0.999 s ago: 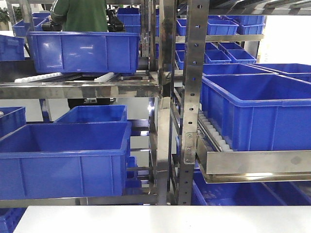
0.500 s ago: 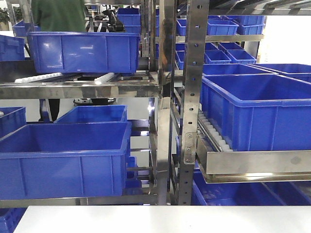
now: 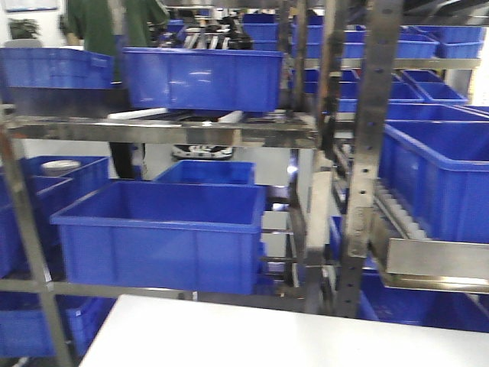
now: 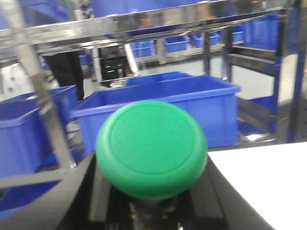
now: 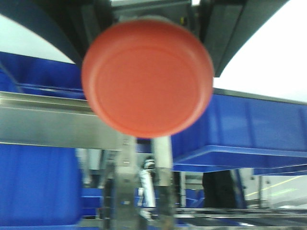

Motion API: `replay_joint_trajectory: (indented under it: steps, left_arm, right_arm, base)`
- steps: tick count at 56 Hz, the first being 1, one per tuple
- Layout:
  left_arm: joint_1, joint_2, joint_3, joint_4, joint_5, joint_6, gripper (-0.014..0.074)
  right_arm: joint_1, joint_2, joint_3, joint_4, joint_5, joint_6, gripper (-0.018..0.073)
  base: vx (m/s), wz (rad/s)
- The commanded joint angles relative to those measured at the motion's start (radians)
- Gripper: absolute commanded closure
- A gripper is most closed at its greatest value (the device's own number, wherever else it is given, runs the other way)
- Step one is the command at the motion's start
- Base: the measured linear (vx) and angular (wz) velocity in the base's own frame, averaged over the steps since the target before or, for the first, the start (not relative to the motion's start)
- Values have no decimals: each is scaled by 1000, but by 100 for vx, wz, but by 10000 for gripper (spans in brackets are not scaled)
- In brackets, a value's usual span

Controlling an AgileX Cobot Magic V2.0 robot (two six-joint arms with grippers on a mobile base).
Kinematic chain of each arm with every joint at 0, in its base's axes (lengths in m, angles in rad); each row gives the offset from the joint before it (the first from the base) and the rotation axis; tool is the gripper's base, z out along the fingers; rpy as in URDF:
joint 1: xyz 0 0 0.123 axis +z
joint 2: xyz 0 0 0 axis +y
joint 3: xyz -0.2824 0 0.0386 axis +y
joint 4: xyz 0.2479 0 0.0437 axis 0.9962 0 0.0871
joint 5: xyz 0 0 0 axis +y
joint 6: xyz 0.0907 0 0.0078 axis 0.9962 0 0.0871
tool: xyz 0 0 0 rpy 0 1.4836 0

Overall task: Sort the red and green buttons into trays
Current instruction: 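Drive the base to the counter holding the green and red trays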

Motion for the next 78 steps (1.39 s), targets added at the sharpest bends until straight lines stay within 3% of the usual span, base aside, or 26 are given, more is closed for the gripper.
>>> replay_joint_trajectory:
  steps: [1, 78]
  left_arm:
    - [-5, 3, -29, -5, -68, -5, 596]
    - [-5, 3, -29, -5, -68, -5, 596]
  right_arm:
    - [-5, 5, -32, -10, -89, -7, 567]
    - [-5, 5, -32, -10, -85, -7, 567]
  base:
    - [-12, 47]
    - [-14, 66]
